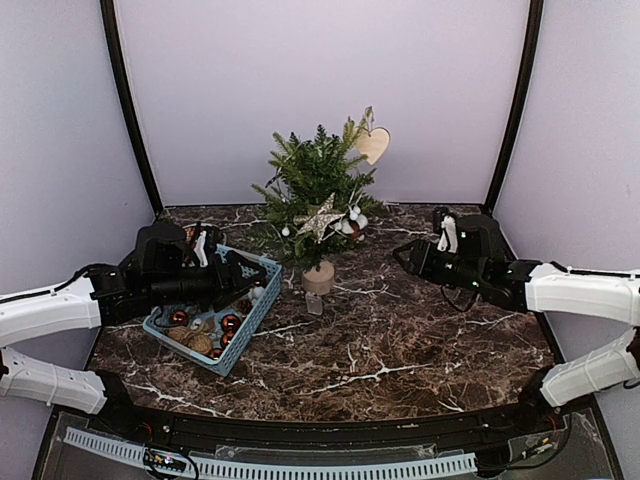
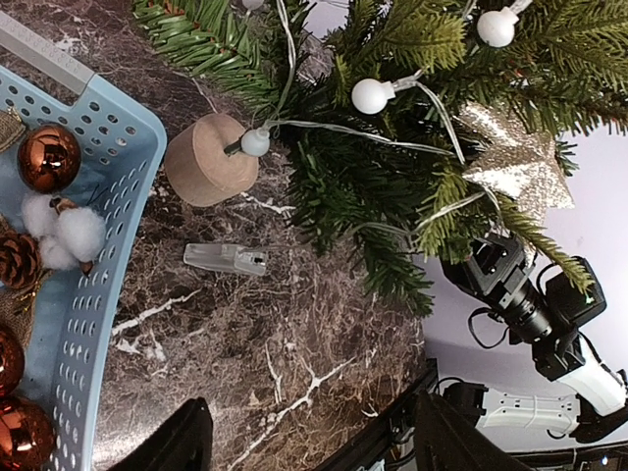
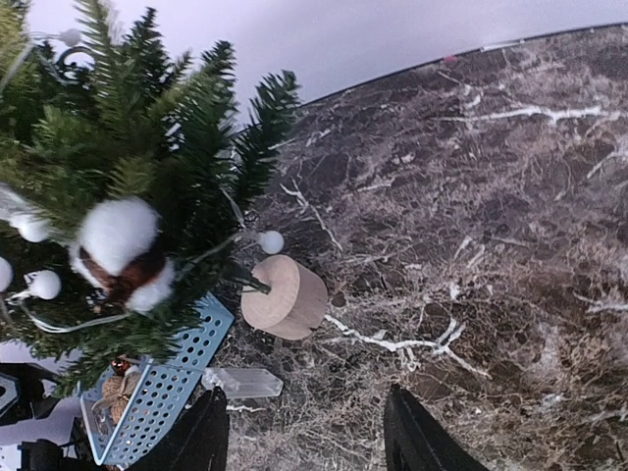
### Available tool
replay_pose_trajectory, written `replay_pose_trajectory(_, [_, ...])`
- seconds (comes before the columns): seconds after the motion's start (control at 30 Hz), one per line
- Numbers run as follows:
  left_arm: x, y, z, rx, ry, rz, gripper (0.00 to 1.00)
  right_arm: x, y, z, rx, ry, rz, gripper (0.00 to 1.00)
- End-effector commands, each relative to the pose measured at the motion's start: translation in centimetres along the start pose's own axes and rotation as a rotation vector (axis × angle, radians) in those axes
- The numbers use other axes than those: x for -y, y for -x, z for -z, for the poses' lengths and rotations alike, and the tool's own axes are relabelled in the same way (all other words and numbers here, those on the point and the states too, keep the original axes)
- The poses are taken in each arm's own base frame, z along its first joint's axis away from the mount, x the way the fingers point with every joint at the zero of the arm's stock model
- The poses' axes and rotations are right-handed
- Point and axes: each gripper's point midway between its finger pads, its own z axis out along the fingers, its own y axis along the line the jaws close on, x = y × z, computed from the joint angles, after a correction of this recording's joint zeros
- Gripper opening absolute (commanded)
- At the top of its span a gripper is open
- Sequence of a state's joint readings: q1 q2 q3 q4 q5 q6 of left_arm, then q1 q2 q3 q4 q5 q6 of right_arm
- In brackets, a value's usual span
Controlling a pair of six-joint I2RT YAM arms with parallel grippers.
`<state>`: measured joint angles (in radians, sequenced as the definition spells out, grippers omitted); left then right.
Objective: Decorate the small christmas tree
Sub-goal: Place the ornament cotton in the gap of branches, then move the christmas tree to the center of the board.
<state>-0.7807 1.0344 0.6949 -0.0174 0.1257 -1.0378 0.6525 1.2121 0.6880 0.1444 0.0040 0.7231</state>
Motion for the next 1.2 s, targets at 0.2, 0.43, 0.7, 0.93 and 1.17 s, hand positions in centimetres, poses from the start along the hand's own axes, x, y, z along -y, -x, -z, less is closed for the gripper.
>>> replay_pose_trajectory(0.2, [-0.8,1.6,-0.4,0.016,-0.028,-0.037,0.70,0.4,-2.5,-4.6,-0.047,0.078,-0.096,0.51])
replay_pose_trajectory(0.43, [-3.6,2.0,0.1,0.015,0.002,-0.024,0.70,0.4,-3.8,-8.5,-0.095,0.104,-0.116,0.49])
replay_pose_trajectory(0.7, [-5.3,2.6,1.2,0.035,0.038,-0.025,0.70,-1.1,-4.1,-13.2,-0.132,0.182,-0.117,0.49])
replay_pose_trajectory(0.93, [-7.1,2.0,1.7,0.029,0.071,0.001,0.69,-1.1,-4.6,-17.0,-0.161,0.188,-0.124,0.48])
replay_pose_trajectory(1.17, [-8.2,1.5,2.1,0.031,0.088,0.021,0.63,-1.2,-5.5,-19.3,-0.188,0.220,-0.129,0.37])
